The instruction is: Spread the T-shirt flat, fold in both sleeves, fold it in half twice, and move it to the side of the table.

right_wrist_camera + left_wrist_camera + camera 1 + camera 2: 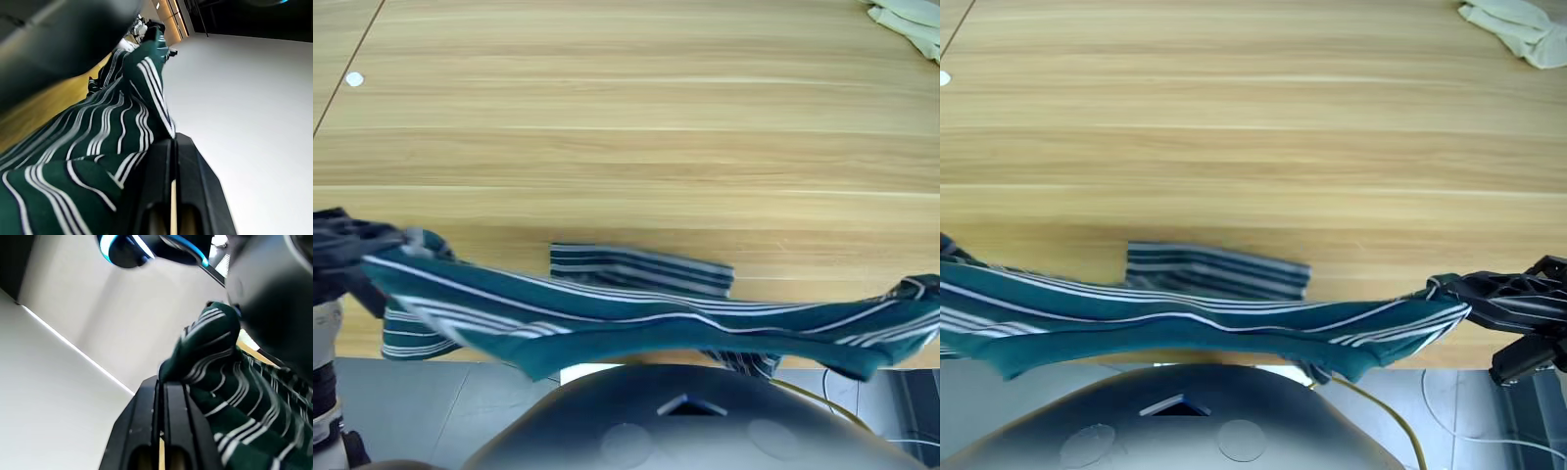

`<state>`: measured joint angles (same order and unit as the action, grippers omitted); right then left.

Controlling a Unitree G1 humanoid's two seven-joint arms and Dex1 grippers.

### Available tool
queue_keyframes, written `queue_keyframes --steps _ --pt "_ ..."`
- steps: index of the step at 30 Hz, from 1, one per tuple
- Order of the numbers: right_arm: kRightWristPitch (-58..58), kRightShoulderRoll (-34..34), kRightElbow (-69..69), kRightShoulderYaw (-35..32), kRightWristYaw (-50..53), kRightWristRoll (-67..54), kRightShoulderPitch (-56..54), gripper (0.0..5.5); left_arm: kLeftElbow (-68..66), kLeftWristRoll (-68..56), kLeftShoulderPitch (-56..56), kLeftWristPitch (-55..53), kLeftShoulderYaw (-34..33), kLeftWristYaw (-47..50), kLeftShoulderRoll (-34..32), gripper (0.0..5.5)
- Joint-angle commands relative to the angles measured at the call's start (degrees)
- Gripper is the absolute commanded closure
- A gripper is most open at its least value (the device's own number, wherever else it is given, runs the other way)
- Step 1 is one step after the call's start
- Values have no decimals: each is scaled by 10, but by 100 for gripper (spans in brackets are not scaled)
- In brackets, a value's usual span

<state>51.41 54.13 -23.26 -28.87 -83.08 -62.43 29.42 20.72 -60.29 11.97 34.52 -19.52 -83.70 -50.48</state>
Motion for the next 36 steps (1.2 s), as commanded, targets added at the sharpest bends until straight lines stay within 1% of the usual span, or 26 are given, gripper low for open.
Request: queue_keyframes --steps 1,3,4,5,6,7,8,9,10,11,12,13,14,15,16,18,19,21,23,25,30,33,36 --pt "-57 -18 69 70 1 120 -105 550 -107 179 -98 -15 102 -13 37 546" --pt "-94 -59 234 185 36 335 -292 550 -274 317 -222 -9 178 -1 78 546" --pt "-99 -85 336 242 39 428 -393 550 -381 391 -300 -1 213 11 97 546" --pt "-103 -104 421 282 39 491 -476 550 -473 451 -369 -2 242 28 110 546" --pt "-122 -123 516 316 62 551 -579 550 -572 516 -454 -3 272 58 119 546" --pt "-144 -137 608 346 114 615 -679 550 -658 572 -536 -20 299 97 124 546" --pt "-203 -165 712 371 258 681 -819 550 -749 627 -645 -57 323 193 132 546" --pt "-296 -199 806 367 438 701 -954 550 -818 662 -744 -98 330 315 142 546" --pt "-387 -210 876 338 617 688 -1069 550 -873 662 -859 -161 301 517 148 546" --pt "-438 -209 915 310 731 670 -1146 550 -908 631 -947 -206 251 687 145 546" --pt "-456 -204 931 279 781 643 -1188 550 -924 582 -1001 -235 196 785 135 546" --pt "-443 -189 928 256 805 627 -1212 550 -927 528 -1039 -237 144 814 126 546" --pt "-417 -175 914 242 804 622 -1208 550 -915 521 -1046 -211 134 793 122 546" --pt "-392 -165 902 239 801 625 -1196 550 -904 535 -1042 -181 143 770 122 546" --pt "-350 -158 874 253 773 647 -1141 550 -883 548 -1001 -144 160 710 130 546" --pt "-260 -150 822 294 687 685 -955 550 -839 560 -840 -82 205 569 138 546" --pt "-212 -142 811 310 679 702 -865 550 -831 563 -761 -66 219 528 142 546" --pt "-159 -140 811 311 679 705 -771 550 -843 579 -667 -38 235 497 148 546" --pt "-132 -144 807 313 680 708 -737 550 -865 582 -626 -23 229 491 157 546" --pt "-120 -151 809 322 680 724 -726 550 -886 585 -604 -21 223 483 168 546" --pt "-98 -156 793 377 656 792 -694 550 -916 625 -556 -15 242 467 200 546" --pt "-69 -149 766 413 618 817 -654 550 -916 653 -517 14 263 446 212 546" --pt "-40 -130 737 440 569 826 -604 550 -910 673 -484 50 276 427 207 546"
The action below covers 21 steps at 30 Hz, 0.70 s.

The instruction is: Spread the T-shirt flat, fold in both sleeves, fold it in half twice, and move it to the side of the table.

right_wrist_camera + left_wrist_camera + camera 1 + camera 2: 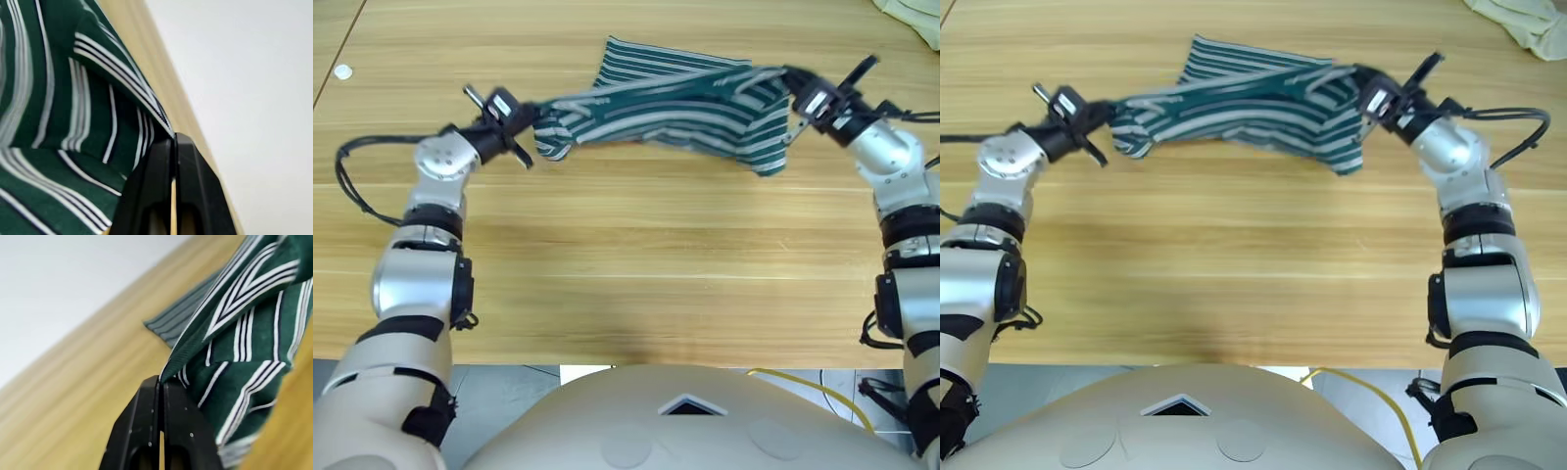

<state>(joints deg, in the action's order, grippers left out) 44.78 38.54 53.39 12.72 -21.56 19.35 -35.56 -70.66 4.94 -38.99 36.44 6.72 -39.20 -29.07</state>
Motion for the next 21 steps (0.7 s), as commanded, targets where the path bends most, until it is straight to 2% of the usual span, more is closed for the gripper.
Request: queue_keyframes --steps 1,7,11,14,21 --pt "40 37 -48 33 -73 3 73 550 7 26 36 46 17 -24 -12 546" --pt "69 97 -186 33 -193 -103 206 550 60 -14 105 158 3 -133 -56 546" --pt "53 130 -251 29 -255 -174 267 550 69 -57 103 163 -33 -177 -100 546" --pt "39 139 -280 34 -278 -175 298 504 90 -67 121 178 -37 -212 -123 550" --pt "26 168 -391 43 -335 -223 397 381 178 -10 219 218 29 -231 -136 550"
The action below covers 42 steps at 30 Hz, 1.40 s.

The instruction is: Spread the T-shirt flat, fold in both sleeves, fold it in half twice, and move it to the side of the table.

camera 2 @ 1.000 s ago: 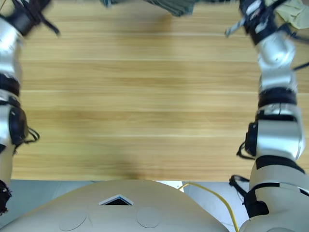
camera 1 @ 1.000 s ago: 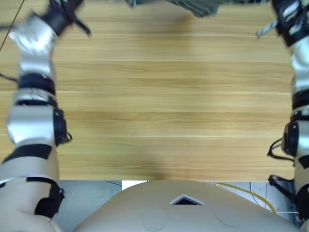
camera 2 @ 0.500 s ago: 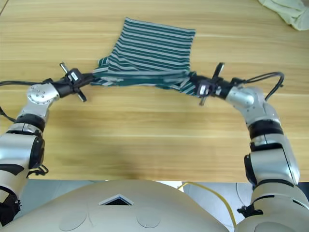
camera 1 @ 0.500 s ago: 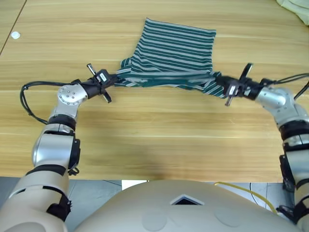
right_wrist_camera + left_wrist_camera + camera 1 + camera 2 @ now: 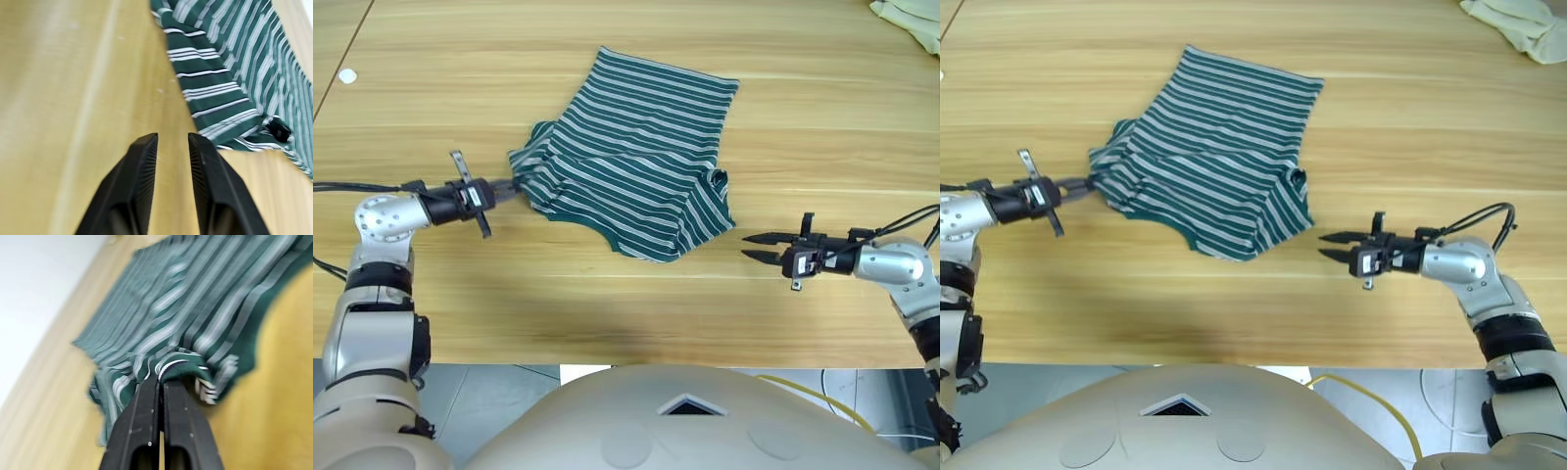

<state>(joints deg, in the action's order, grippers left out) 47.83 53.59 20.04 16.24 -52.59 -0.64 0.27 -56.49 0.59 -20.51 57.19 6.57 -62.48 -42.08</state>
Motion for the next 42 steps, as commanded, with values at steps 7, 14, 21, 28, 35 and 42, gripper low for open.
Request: queue_keyframes --steps 7,14,21,28,35,42 --pt "-26 19 -172 -36 -41 -153 74 254 131 69 114 8 86 18 -12 550" --pt "-107 -123 -106 -33 83 4 -52 132 128 60 86 -18 62 56 -54 550" --pt "-133 -229 13 20 189 172 -153 10 144 50 107 -23 83 45 -45 487" --pt "-113 -213 29 22 194 191 -146 10 154 40 105 -24 87 57 -39 398" --pt "-102 -173 54 28 200 217 -115 10 230 -106 138 -21 75 4 -51 398" --pt "-96 -125 144 70 216 278 -92 10 393 -379 170 -141 4 -111 -42 398"
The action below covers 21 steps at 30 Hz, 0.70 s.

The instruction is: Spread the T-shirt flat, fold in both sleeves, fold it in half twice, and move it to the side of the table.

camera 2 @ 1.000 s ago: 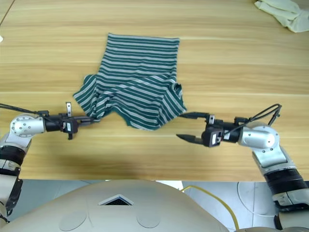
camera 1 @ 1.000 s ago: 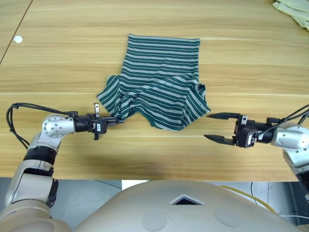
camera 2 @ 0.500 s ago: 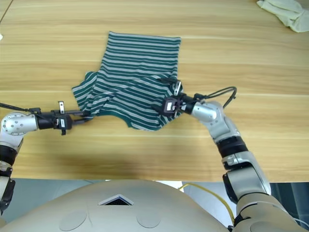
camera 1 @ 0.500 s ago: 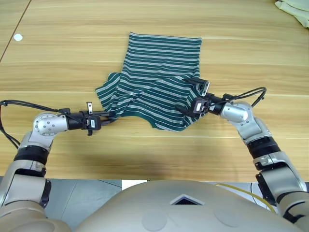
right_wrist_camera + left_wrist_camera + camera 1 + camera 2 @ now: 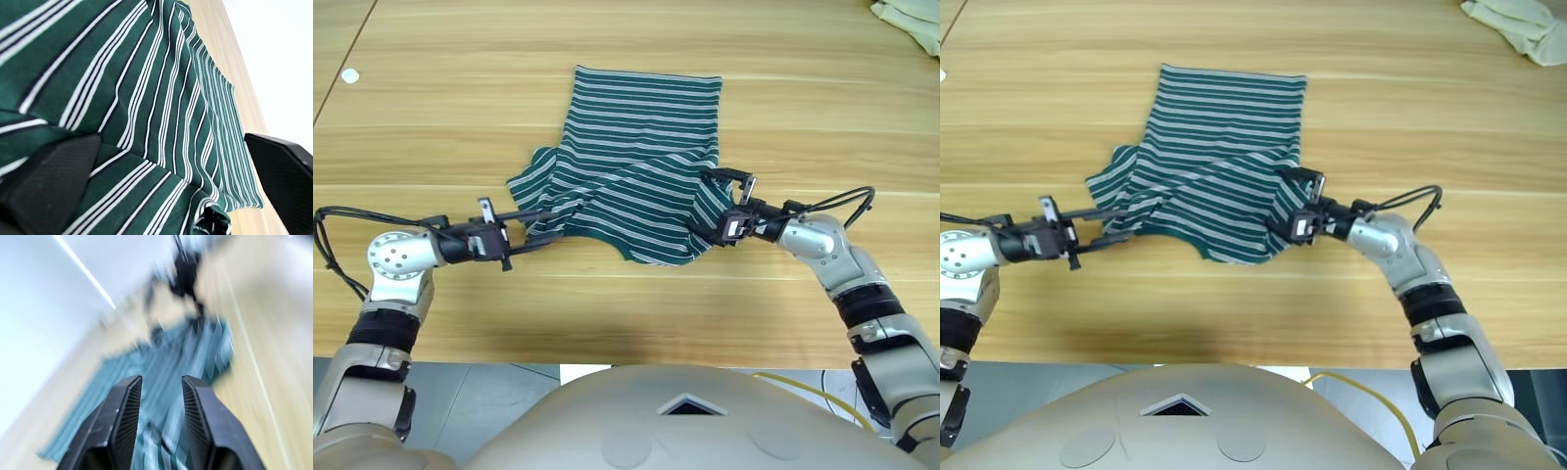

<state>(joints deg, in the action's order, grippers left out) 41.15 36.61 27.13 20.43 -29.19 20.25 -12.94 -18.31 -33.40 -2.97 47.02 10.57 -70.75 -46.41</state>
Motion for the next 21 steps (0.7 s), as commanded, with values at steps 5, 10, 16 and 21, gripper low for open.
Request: queue_keyframes --steps 5,10,16,21 --pt "-13 100 107 11 -5 39 62 10 4 -36 -17 -70 -75 -46 26 398" --pt "17 155 83 -26 -10 -22 103 10 -29 23 -35 -60 -84 -46 47 398" --pt "42 188 24 -58 -28 -88 140 10 -70 105 -43 -30 -77 -40 57 398" --pt "36 180 -48 -83 -39 -131 153 10 -134 308 -54 20 -61 51 26 379"
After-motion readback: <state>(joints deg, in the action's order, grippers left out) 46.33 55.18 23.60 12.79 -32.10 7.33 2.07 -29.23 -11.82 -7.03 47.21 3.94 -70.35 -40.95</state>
